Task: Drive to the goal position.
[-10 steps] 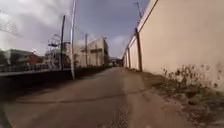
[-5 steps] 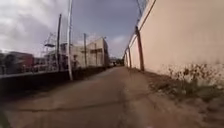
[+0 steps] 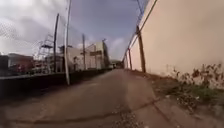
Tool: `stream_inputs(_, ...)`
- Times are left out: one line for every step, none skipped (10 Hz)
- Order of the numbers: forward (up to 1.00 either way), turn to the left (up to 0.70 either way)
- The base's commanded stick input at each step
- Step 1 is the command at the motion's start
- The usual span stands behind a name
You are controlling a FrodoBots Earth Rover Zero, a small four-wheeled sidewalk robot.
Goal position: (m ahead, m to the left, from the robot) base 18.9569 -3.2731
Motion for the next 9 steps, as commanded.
stream_inputs(0.7, 0.0)
stream_inputs(0.7, 0.0)
stream_inputs(0.7, 0.0)
stream_inputs(0.7, 0.0)
stream_inputs(0.7, 0.0)
stream_inputs(0.7, 0.0)
stream_inputs(0.7, 0.0)
stream_inputs(0.7, 0.0)
stream_inputs(0.7, 0.0)
